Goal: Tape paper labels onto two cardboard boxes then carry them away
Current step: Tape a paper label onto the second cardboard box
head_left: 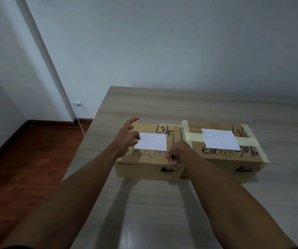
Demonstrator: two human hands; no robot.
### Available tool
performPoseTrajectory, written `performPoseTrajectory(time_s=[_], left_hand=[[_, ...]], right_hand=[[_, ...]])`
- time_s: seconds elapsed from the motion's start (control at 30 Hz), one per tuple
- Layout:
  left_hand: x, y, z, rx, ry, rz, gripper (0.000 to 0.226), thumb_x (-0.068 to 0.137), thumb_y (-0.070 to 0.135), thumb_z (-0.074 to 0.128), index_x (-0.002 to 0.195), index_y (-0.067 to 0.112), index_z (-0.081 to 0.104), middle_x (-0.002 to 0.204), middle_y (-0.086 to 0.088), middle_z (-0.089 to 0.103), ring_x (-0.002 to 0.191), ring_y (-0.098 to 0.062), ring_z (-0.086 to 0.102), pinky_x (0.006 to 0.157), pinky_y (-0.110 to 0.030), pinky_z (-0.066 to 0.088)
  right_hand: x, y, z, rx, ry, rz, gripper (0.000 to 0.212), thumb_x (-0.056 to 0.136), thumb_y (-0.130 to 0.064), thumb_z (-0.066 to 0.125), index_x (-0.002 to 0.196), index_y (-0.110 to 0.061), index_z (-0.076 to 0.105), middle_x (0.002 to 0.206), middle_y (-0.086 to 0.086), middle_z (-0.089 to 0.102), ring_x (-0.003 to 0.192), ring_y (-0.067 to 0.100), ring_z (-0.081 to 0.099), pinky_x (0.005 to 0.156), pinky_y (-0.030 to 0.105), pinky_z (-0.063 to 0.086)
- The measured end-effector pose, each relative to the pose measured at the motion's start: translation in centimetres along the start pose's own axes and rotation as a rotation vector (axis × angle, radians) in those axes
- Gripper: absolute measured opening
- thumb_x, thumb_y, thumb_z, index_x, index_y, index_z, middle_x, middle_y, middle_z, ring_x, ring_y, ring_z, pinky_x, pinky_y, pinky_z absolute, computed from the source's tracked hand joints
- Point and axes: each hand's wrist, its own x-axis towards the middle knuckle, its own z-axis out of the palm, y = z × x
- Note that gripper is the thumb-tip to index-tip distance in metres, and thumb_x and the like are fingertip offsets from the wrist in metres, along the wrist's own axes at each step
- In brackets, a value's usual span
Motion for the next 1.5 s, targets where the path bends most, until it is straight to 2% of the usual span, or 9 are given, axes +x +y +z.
performPoseTrajectory(time_s=[0.17, 0.3, 0.47, 0.57, 0.67, 0.77, 0.9, 1.03, 1.5], left_hand=[[-0.4, 1.8, 1.4, -0.123, 0.0, 0.033, 0.059, 0.089, -0.01, 0.05, 0.127, 0.032, 0.064, 0.147, -0.008, 0.041, 0.133, -0.029, 0.047, 0.097, -0.043, 0.05], [-0.7, 2.8, 1.7, -0.17, 0.008, 0.036, 0.049, 0.091, -0.008, 0.051, 0.117, 0.03, 0.069, 0.142, -0.004, 0.049, 0.112, -0.023, 0.052, 0.092, -0.039, 0.053], [-1.0, 3.5, 2.1, -0.273, 0.001, -0.016, 0.048, 0.09, -0.009, 0.047, 0.12, 0.022, 0.07, 0.127, -0.005, 0.054, 0.118, -0.02, 0.052, 0.086, -0.037, 0.053], [-0.9, 3.6, 2.4, -0.338, -0.008, -0.053, 0.046, 0.09, -0.005, 0.046, 0.122, 0.017, 0.071, 0.114, -0.002, 0.056, 0.123, -0.019, 0.051, 0.088, -0.039, 0.052], [-0.7, 3.5, 2.5, -0.406, -0.022, -0.093, 0.047, 0.087, -0.001, 0.046, 0.123, 0.014, 0.073, 0.117, -0.001, 0.058, 0.126, -0.017, 0.051, 0.089, -0.04, 0.051], [-0.6, 3.5, 2.9, -0.443, -0.042, -0.104, 0.047, 0.085, 0.0, 0.047, 0.121, 0.012, 0.074, 0.133, -0.001, 0.06, 0.127, -0.015, 0.052, 0.091, -0.04, 0.051], [-0.9, 3.8, 3.7, -0.447, -0.068, -0.087, 0.048, 0.083, 0.002, 0.046, 0.121, 0.01, 0.074, 0.135, -0.001, 0.063, 0.126, -0.016, 0.054, 0.101, -0.043, 0.05], [-0.9, 3.8, 4.0, -0.448, -0.062, -0.086, 0.048, 0.082, 0.004, 0.045, 0.119, 0.008, 0.075, 0.128, -0.001, 0.065, 0.123, -0.016, 0.056, 0.097, -0.041, 0.051], [-1.0, 4.0, 3.7, -0.437, -0.016, -0.093, 0.044, 0.086, 0.005, 0.049, 0.12, 0.016, 0.075, 0.118, -0.001, 0.059, 0.116, -0.016, 0.053, 0.09, -0.039, 0.052]], right_hand=[[0.1, 1.0, -0.6, 0.057, 0.069, -0.097, 0.018, 0.093, 0.006, 0.063, 0.078, -0.004, 0.061, 0.073, 0.011, 0.067, 0.059, 0.018, 0.068, 0.055, 0.022, 0.06], [0.7, 1.8, -0.4, 0.106, -0.071, 0.002, 0.025, 0.099, -0.002, 0.063, 0.074, 0.0, 0.057, 0.061, 0.016, 0.068, 0.064, 0.018, 0.069, 0.082, 0.027, 0.061], [-0.5, -0.4, -0.8, -0.099, -0.045, 0.028, 0.02, 0.102, -0.002, 0.049, 0.087, 0.004, 0.06, 0.072, 0.014, 0.063, 0.054, 0.012, 0.052, 0.049, 0.022, 0.043], [-2.1, -1.4, -1.1, -0.233, 0.307, -0.35, 0.013, 0.095, -0.011, 0.057, 0.085, -0.003, 0.062, 0.072, 0.01, 0.067, 0.056, 0.018, 0.06, 0.049, 0.026, 0.045], [-4.0, -3.1, -0.5, 0.218, 0.196, -0.737, 0.014, 0.097, -0.008, 0.06, 0.106, -0.005, 0.07, 0.086, 0.008, 0.067, 0.062, 0.017, 0.06, 0.048, 0.028, 0.047], [-5.1, -4.0, 0.3, 0.413, 0.045, -0.885, 0.021, 0.096, -0.006, 0.064, 0.113, -0.012, 0.076, 0.089, 0.0, 0.068, 0.072, 0.015, 0.057, 0.054, 0.028, 0.049], [-4.8, -4.5, 1.5, 0.473, 0.001, -0.91, 0.019, 0.091, -0.003, 0.068, 0.099, -0.018, 0.079, 0.078, -0.009, 0.071, 0.068, 0.012, 0.055, 0.055, 0.028, 0.045], [-4.3, -4.7, 1.9, 0.516, 0.028, -0.882, 0.023, 0.088, -0.004, 0.069, 0.108, -0.013, 0.078, 0.081, -0.007, 0.072, 0.068, 0.012, 0.055, 0.055, 0.029, 0.043], [-3.7, -4.2, 1.5, 0.472, 0.068, -0.836, 0.01, 0.09, -0.014, 0.069, 0.091, -0.005, 0.075, 0.06, -0.017, 0.062, 0.068, 0.012, 0.052, 0.06, 0.028, 0.041]])
